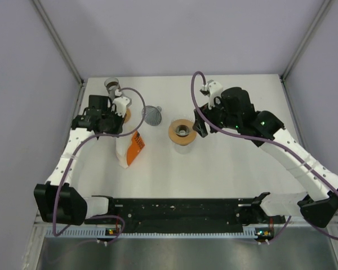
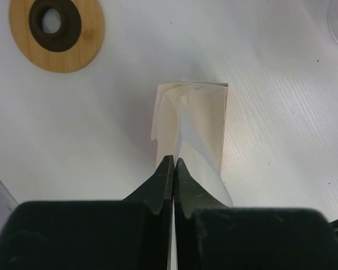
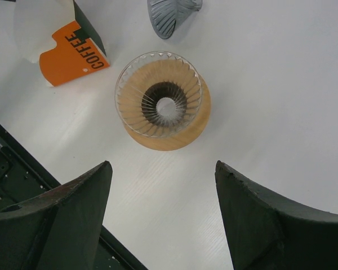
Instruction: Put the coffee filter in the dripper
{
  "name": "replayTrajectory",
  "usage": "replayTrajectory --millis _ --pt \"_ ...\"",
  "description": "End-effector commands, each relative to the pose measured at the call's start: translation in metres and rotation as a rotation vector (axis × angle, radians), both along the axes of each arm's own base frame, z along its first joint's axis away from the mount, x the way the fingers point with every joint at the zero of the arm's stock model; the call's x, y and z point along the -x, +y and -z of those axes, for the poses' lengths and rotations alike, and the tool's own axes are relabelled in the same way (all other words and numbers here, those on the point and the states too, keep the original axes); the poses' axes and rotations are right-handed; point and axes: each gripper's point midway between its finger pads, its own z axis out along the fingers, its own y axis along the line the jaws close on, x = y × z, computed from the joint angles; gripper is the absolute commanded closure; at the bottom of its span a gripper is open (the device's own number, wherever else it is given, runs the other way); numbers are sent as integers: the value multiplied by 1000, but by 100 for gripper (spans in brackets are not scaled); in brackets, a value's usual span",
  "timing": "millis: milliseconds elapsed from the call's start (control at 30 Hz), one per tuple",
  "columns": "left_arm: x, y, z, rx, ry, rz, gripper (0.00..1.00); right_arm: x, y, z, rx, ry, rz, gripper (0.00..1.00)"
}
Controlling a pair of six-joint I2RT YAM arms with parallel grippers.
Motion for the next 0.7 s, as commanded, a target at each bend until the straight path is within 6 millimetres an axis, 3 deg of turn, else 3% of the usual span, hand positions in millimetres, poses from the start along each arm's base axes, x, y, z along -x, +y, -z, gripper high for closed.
replayTrajectory --millis 0,200,300,467,533,600,667 --pt "5 13 -50 7 -83 -148 100 6 4 -37 -84 -59 -12 26" --pt "9 3 -135 232 -260 -323 100 -2 17 -84 -192 -123 69 26" --pt "13 -2 -161 354 -296 -401 100 5 49 -110 -255 -205 46 24" --pt "18 -16 -175 504 -248 -466 100 16 122 -131 -384 -278 -9 23" --pt "19 -27 -176 568 -205 -453 100 32 160 -136 -411 -299 -74 23" --pt "19 -35 -175 614 -168 -449 100 36 195 -128 -379 -323 -109 23" --pt "19 -37 -176 631 -162 -454 100 36 217 -123 -341 -351 -113 23"
